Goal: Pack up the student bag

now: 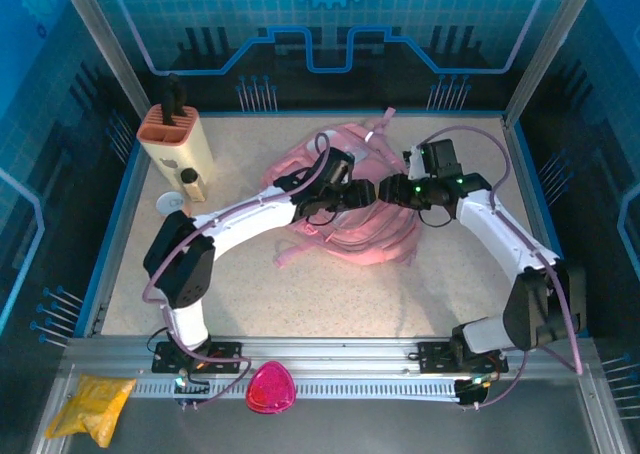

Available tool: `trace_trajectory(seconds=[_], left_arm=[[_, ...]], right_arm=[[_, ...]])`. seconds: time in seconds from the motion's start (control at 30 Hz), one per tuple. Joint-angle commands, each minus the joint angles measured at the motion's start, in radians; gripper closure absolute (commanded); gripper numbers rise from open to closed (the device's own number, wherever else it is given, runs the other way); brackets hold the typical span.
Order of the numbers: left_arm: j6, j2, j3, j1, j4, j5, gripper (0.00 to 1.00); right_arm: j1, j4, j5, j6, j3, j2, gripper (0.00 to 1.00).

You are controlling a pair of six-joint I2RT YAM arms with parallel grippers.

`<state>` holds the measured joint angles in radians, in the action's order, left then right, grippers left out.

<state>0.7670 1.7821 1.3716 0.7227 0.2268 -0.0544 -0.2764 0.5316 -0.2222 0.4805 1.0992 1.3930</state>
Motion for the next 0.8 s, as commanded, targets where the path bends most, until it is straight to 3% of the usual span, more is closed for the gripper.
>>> trace_trajectory(seconds=[0.0,0.2,0.4,0.57,0.77], left_arm=[[0.052,-0.149,-0.12,-0.037,-0.043,-0.068,0.39],[0.186,-0.21,-0.339,-0.163,-0.145,-0.104,0.35],[0.254,-0.134,-0.354,-0.199,-0.231,-0.114,0.38],[0.336,-0.062,-0.359,-0.202,-0.284,-0.099,0.43],[0.404,-0.016,-0.362,-0.185,-0.369,-0.103,0.55]], right_arm=[[-0.098,0.103,0.16,-0.039,-0.053,-0.071,0.46],[-0.294,0.098,0.299,0.034,-0.132,-0.117,0.39],[-0.412,-0.004,0.286,0.123,-0.188,-0.086,0.39],[-0.411,-0.047,0.282,0.135,-0.19,-0.038,0.39],[-0.328,-0.123,0.21,0.113,-0.172,0.02,0.37]])
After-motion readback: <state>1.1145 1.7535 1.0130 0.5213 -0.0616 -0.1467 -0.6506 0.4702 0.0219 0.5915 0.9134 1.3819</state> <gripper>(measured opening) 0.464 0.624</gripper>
